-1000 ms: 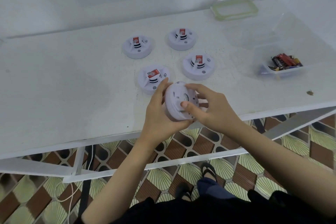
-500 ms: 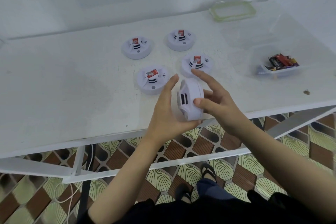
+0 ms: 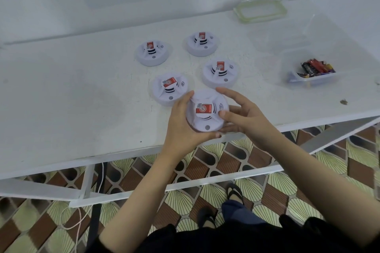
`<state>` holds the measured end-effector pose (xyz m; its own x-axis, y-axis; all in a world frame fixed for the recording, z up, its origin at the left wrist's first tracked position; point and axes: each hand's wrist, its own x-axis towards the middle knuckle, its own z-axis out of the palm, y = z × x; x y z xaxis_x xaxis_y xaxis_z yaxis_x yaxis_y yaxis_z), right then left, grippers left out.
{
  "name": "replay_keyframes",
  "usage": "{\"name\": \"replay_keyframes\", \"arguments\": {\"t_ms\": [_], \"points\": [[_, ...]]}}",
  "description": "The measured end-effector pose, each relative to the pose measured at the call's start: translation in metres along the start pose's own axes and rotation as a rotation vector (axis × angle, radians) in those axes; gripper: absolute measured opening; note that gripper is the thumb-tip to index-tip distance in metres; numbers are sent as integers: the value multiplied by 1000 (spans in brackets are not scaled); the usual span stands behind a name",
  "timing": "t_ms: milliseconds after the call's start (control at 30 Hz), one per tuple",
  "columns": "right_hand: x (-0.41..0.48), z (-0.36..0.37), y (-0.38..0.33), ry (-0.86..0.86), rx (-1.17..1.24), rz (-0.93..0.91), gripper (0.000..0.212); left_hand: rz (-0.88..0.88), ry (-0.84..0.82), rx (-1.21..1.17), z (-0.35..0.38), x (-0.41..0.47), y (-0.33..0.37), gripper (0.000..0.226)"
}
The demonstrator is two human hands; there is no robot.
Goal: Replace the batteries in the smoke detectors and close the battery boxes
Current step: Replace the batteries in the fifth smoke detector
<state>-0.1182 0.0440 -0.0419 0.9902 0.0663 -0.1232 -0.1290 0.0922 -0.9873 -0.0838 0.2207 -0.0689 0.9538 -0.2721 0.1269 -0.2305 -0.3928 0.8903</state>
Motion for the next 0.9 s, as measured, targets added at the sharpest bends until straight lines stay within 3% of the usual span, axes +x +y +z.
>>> {"name": "replay_keyframes", "arguments": {"t_ms": [300, 900], "points": [[4, 7, 10, -1, -159, -12, 87, 80, -55, 96, -2, -1, -10, 110], [6, 8, 14, -5, -240, -99, 79, 127, 60, 86, 0, -1, -13, 98]]}}
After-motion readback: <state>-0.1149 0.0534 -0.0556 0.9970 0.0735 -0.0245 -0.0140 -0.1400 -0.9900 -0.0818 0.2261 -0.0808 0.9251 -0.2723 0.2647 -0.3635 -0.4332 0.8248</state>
